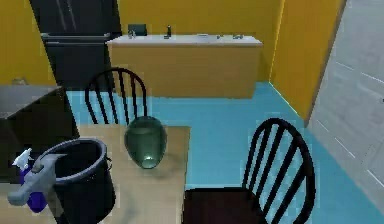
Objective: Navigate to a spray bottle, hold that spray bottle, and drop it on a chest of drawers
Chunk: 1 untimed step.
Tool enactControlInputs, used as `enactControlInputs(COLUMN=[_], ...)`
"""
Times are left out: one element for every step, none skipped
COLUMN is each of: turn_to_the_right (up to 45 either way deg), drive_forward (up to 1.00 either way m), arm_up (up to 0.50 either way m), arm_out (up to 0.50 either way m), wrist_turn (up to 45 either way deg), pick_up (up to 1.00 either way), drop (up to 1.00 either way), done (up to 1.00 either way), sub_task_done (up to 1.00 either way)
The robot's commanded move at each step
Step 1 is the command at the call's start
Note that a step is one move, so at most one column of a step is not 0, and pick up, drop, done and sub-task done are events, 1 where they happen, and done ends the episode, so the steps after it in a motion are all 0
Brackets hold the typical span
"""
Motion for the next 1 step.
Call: enactControlInputs(turn_to_the_right=[-45.0], drive_forward=[0.0], arm_up=[0.0], arm_out=[0.0], wrist_turn=[0.0], pick_up=[0.0], drop=[0.0], done=[0.0], sub_task_done=[0.0])
